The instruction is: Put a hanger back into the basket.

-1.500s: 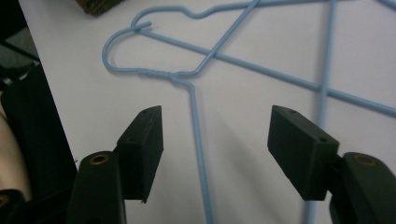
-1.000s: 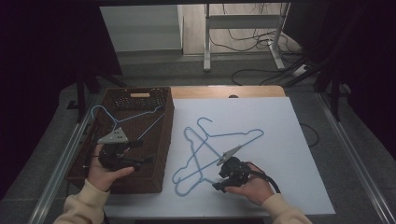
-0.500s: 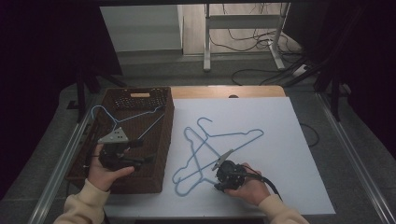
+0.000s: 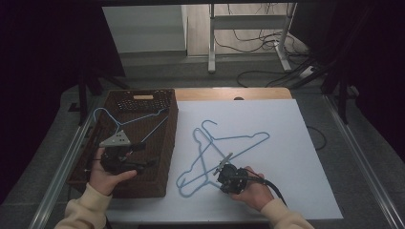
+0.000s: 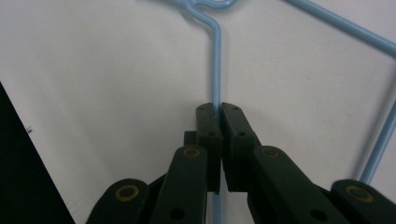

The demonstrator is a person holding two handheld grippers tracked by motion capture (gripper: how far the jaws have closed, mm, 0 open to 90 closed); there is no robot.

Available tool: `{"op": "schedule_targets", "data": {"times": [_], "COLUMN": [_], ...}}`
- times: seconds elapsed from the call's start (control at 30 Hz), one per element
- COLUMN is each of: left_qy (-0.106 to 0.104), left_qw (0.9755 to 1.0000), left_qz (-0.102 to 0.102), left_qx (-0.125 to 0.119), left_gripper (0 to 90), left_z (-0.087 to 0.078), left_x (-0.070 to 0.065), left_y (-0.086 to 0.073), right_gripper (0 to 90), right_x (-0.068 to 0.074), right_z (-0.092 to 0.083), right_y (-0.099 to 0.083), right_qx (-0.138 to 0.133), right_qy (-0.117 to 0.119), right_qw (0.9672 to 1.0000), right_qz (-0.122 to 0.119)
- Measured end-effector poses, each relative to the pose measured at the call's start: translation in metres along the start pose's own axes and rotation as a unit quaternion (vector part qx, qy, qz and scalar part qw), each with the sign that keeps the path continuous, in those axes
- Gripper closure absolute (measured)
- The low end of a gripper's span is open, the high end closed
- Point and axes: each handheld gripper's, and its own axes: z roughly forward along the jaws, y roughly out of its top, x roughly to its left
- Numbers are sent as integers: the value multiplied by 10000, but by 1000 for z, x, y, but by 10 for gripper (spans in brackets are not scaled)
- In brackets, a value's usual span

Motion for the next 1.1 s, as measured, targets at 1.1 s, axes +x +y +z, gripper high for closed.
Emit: {"op": "schedule_targets", "data": {"times": [1.1], "left_qy": [-19], "left_qw": [9999], "left_qz": [120], "left_qx": [53], "left_gripper": [235], "left_z": [7], "left_x": [-5], "left_y": [-1], "right_gripper": [870], "right_x": [-54], "right_z": [-88], "right_y": [-47], "right_qx": [-2449], "right_qy": [1416], "right_qw": [9522], "right_qz": [1156]}}
